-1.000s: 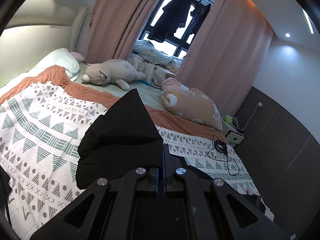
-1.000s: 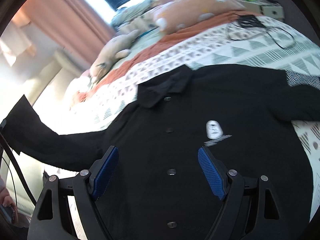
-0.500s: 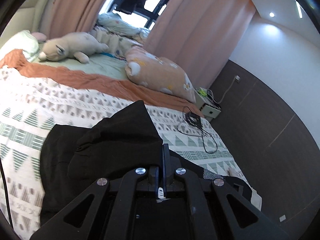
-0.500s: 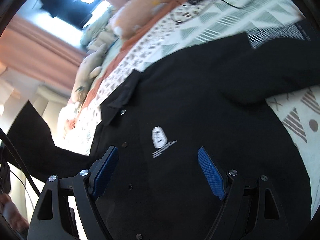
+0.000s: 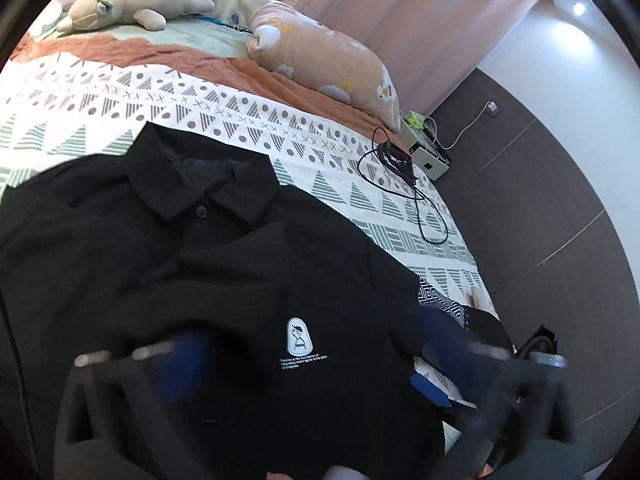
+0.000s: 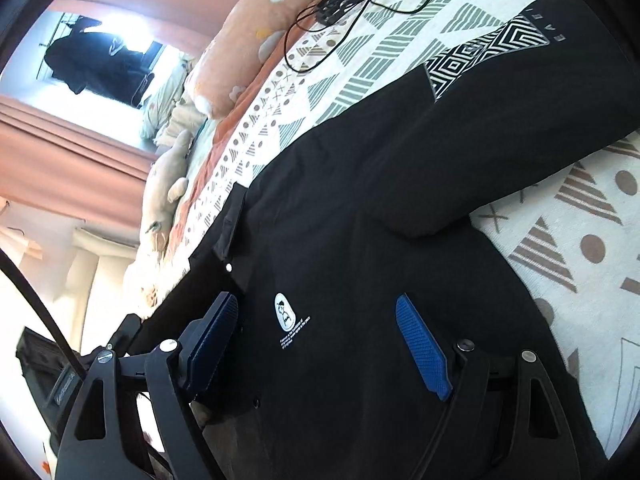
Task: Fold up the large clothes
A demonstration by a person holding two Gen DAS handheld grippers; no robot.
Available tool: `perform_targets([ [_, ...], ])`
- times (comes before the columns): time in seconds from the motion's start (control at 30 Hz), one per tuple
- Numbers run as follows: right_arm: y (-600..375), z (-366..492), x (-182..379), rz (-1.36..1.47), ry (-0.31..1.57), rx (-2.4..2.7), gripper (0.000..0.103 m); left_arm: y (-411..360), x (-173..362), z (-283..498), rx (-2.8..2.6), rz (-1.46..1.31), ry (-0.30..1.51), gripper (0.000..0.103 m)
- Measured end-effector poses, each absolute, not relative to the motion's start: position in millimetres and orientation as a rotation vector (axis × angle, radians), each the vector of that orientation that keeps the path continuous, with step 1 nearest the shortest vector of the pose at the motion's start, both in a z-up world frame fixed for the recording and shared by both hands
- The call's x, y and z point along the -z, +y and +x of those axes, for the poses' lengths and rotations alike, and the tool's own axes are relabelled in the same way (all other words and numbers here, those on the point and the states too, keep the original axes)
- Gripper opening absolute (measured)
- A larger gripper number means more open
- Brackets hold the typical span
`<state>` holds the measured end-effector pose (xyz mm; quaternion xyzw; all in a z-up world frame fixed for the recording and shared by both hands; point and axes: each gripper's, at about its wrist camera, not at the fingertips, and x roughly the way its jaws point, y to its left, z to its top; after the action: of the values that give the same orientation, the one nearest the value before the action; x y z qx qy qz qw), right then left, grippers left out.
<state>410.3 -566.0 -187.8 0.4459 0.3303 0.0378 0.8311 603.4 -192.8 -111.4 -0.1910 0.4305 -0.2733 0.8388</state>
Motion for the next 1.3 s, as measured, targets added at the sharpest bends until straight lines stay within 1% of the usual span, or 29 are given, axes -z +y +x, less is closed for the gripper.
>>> perform_targets([
  [0.17, -566, 407, 189, 0.934, 0.695, -0.079, 0.081, -176, 112, 588, 0.551, -0.430, 0.891, 0.103],
  [0.4, -538, 412, 177, 0.832, 0.708, -0.141, 0.081, -107, 96, 546, 0.377, -0.428, 0.807, 0.103],
  [0.6, -507, 415, 163, 0.706, 0.705, -0.168, 0.081, -46, 93, 530, 0.202, -0.465, 0.770, 0.103],
  [0.97, -392, 434, 152, 0.259, 0.776, -0.116, 0.081, 28, 114, 524, 0.085, -0.554, 0.737, 0.103],
  [1.13, -346, 445, 160, 0.117, 0.821, -0.093, 0.081, 42, 122, 524, 0.072, -0.603, 0.750, 0.103],
  [1.3, -314, 453, 177, -0.052, 0.866, -0.010, 0.080, 43, 118, 522, 0.097, -0.610, 0.734, 0.103],
])
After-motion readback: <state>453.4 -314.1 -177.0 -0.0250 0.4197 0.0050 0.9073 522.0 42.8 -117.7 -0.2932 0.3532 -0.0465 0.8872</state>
